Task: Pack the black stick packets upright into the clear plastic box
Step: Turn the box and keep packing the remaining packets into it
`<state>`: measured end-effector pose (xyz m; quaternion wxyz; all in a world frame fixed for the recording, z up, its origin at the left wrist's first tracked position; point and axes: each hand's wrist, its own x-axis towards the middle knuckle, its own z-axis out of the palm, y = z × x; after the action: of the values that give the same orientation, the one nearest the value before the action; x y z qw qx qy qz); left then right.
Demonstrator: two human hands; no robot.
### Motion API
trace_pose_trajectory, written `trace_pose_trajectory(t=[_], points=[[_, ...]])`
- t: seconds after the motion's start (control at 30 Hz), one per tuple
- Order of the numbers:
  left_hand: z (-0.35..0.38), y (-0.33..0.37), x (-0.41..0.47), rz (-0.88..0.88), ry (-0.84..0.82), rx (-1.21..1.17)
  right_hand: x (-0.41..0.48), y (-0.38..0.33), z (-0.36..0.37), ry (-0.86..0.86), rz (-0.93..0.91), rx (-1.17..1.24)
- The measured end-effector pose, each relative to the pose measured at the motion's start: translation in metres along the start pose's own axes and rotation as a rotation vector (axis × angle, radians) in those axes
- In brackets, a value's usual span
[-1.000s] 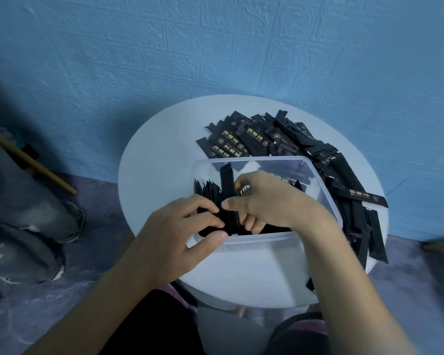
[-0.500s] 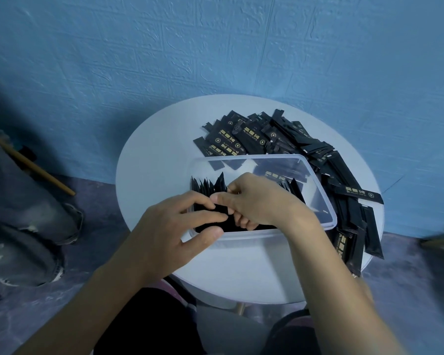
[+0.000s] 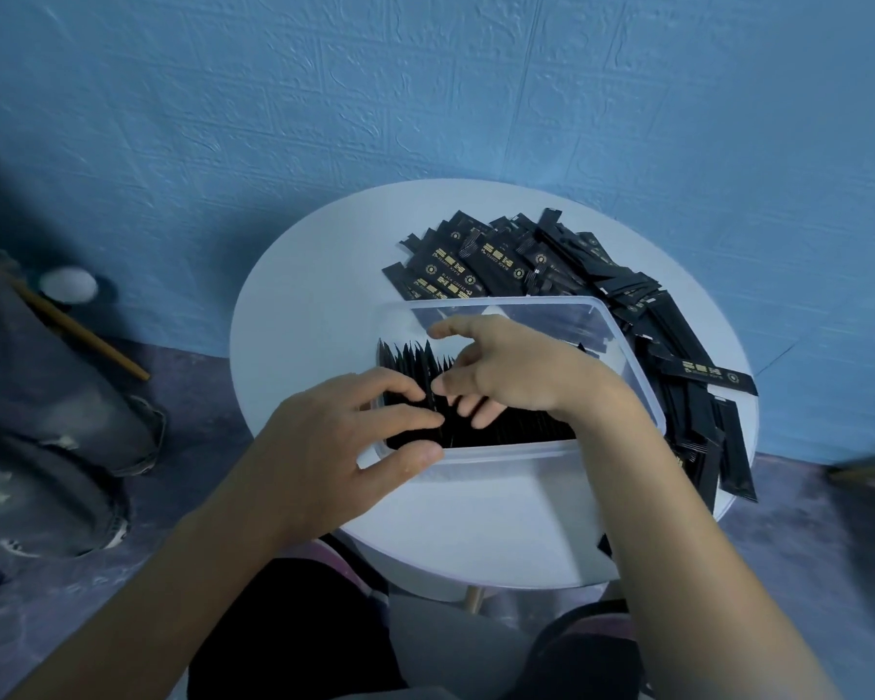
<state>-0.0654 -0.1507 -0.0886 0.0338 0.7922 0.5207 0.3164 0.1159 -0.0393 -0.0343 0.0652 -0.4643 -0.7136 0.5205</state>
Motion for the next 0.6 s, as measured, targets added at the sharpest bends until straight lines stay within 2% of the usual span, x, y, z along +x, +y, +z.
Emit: trace_pose_trajectory(t=[0.17,0.43,0.6], points=[[-0.002,0.000,-0.001,0.102,0.151,0.193,0.002,0.002,-0.008,-0.070,-0.005,-0.020],[0.003,-0.005,0.000,0.114,0.132,0.219,0.004,0.000,-0.003,-0.057,0.001,-0.015],[0.006,-0.006,0.001,0.096,0.101,0.204,0.005,0.000,0.001,-0.017,0.044,-0.106]])
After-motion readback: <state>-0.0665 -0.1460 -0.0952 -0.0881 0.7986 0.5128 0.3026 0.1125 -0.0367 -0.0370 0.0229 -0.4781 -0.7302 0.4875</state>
